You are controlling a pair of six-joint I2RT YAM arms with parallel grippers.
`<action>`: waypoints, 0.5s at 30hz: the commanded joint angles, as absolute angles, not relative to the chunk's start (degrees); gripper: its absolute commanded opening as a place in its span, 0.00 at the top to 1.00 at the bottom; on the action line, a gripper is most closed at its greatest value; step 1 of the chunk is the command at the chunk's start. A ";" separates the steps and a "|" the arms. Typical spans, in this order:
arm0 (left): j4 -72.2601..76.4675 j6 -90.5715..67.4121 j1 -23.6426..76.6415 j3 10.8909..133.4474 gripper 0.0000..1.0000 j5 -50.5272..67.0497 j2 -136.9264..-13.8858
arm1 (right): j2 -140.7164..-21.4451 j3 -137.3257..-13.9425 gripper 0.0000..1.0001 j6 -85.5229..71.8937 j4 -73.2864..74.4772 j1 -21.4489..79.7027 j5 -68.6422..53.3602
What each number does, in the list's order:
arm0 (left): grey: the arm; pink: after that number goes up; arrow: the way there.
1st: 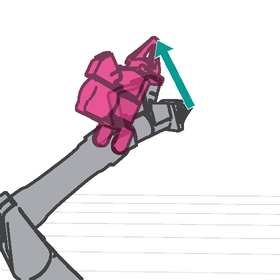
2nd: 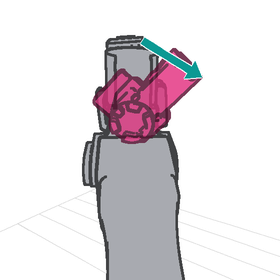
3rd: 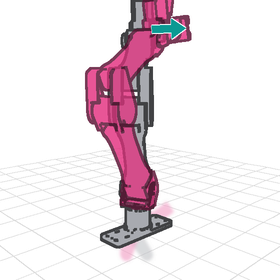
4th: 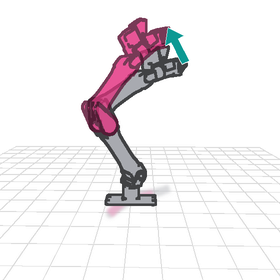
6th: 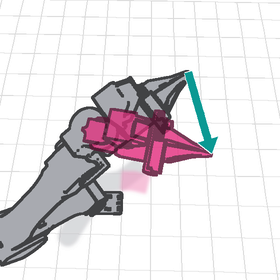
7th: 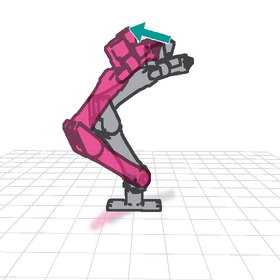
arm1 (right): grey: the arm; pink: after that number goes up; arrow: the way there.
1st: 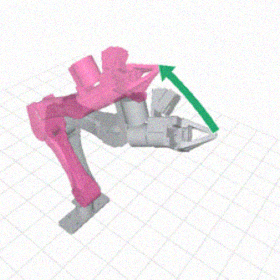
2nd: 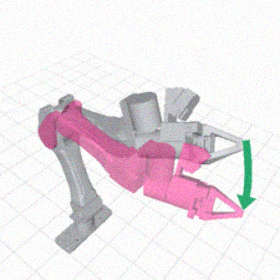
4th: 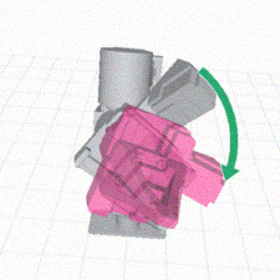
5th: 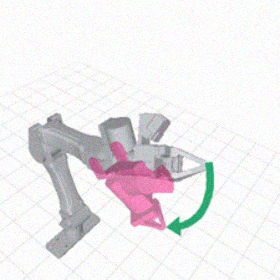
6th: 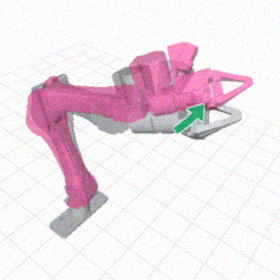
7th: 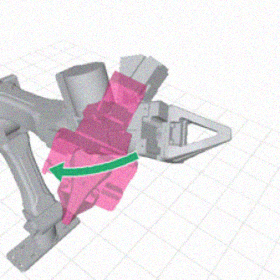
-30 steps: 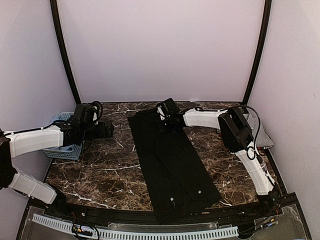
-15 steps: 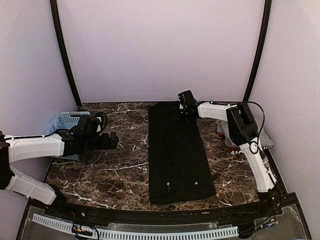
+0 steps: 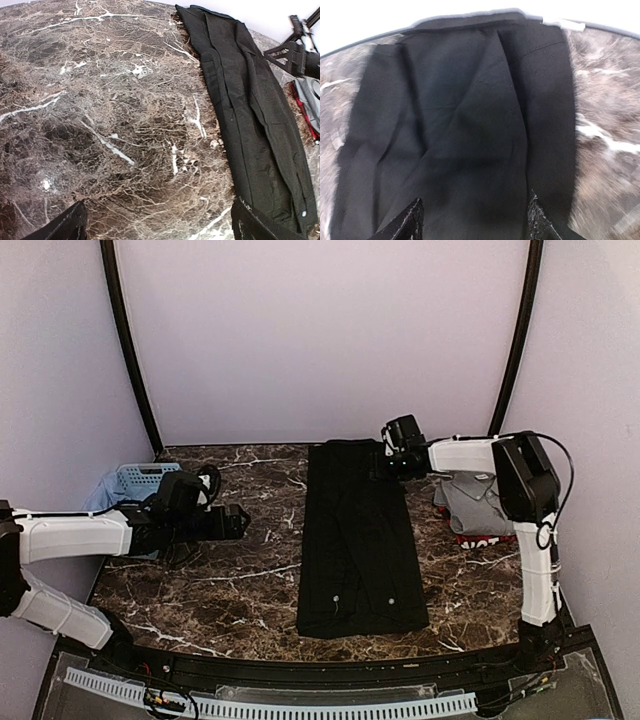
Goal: Fold and stack the long sleeve shirts
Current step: Rotate the rectangle-folded shirt at the center of the board.
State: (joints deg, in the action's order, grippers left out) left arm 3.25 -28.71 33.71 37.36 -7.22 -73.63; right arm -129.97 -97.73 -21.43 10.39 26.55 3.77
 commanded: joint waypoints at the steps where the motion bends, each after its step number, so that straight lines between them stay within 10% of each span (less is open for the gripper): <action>1: 6.58 -31.67 33.68 35.85 0.01 -3.13 -71.40 | -115.21 -84.78 0.32 -16.57 2.18 27.52 0.64; 15: 19.25 -33.27 32.38 31.12 0.01 19.80 -74.68 | -72.77 -43.25 0.33 -18.06 12.11 40.55 1.89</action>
